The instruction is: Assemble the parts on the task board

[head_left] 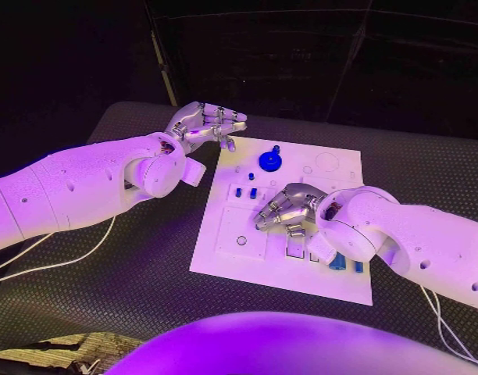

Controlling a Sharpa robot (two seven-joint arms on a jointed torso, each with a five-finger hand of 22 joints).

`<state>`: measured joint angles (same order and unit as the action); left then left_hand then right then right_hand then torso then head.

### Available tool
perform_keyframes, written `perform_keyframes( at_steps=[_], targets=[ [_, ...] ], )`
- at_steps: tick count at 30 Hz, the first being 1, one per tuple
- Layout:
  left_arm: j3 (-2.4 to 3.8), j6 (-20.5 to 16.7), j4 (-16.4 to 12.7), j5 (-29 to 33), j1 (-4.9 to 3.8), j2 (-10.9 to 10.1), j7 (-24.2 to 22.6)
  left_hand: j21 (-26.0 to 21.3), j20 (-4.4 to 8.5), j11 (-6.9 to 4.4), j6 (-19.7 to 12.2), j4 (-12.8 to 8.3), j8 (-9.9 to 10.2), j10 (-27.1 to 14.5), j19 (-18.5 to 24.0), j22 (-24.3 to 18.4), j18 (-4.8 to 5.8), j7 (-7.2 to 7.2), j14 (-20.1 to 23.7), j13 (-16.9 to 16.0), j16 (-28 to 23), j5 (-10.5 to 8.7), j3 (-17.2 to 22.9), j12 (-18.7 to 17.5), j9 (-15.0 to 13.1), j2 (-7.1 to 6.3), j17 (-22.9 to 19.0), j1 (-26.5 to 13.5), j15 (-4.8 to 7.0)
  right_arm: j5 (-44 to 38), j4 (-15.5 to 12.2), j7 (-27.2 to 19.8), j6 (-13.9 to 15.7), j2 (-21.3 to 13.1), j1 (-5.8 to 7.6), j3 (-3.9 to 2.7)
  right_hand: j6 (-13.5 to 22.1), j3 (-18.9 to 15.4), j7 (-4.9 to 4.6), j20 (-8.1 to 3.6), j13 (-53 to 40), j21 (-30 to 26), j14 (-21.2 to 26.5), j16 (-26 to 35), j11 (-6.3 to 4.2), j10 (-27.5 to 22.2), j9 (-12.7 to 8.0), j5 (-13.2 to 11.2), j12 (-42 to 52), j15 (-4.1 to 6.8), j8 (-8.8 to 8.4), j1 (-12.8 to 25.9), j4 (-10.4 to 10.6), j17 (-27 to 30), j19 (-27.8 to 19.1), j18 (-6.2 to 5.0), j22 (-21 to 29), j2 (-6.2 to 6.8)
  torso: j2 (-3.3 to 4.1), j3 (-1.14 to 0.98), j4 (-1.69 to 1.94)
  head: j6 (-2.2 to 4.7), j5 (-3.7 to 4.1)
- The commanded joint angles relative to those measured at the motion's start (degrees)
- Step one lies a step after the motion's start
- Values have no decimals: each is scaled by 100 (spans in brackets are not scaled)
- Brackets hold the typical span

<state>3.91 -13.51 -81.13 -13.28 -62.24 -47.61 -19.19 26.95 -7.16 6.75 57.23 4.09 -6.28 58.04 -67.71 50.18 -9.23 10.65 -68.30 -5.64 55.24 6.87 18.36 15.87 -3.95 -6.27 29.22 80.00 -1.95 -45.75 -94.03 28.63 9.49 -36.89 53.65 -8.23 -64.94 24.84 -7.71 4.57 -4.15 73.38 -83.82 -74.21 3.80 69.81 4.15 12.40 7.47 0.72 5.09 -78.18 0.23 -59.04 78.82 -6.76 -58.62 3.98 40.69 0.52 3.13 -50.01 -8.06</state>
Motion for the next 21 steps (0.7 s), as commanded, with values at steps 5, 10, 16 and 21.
perform_keyframes(
  at_steps=[5, 10, 16, 21],
  targets=[
    [7, 59, -5, 18, -11, 8, -13, -15, -26, 0, -40, 2, 22, -21, 2, -6, -118, -7, 44, -6, -40, 1, -25, 15, -2, 41, -4, 13, 15, -205, 44, 246, -7, 18, -4, 9, -13, -28, -17, 5, -10, -33, -116, 11, 3, 15, 9, 26, -32, 41, -7, 49, 5, 6, 43, 82, 7, -21, -1, 1, -1, 1, 4],
    [7, 62, -1, 18, -11, 12, -13, -15, -26, 0, -40, 2, 22, -21, 2, -6, -118, -7, 44, -6, -40, 1, -25, 15, -2, 41, -4, 13, 15, -243, 63, 290, -41, 44, -4, 9, -12, -36, -18, 4, -11, -30, -115, 13, 3, 17, 9, 25, -32, 41, -7, 61, 10, 12, 48, 84, 2, -15, -3, 0, 3, 1, 6],
    [7, 63, 0, 18, -11, 12, -11, -15, -26, 0, -40, 2, 22, -21, 2, -6, -118, -7, 44, -6, -40, 1, -25, 15, -2, 41, -4, 13, 15, -264, 86, 324, -66, 69, -3, 10, 5, -54, -23, 4, -11, -40, -113, 19, 6, 8, 5, 22, -38, 40, -17, 84, 17, 22, 49, 82, 18, 1, 0, -1, 3, 1, 5],
    [7, 64, 3, 18, -11, 12, -9, -15, -26, 0, -40, 2, 22, -21, 2, -6, -118, -7, 44, -6, -40, 1, -25, 15, -2, 41, -4, 13, 15, -274, 106, 347, -97, 82, -3, 10, 30, -61, -30, 5, -10, -48, -112, 21, 11, -3, 0, 21, -43, 38, -31, 96, 21, 25, 49, 81, 29, 9, -2, 0, -1, 1, 3]
  ],
)
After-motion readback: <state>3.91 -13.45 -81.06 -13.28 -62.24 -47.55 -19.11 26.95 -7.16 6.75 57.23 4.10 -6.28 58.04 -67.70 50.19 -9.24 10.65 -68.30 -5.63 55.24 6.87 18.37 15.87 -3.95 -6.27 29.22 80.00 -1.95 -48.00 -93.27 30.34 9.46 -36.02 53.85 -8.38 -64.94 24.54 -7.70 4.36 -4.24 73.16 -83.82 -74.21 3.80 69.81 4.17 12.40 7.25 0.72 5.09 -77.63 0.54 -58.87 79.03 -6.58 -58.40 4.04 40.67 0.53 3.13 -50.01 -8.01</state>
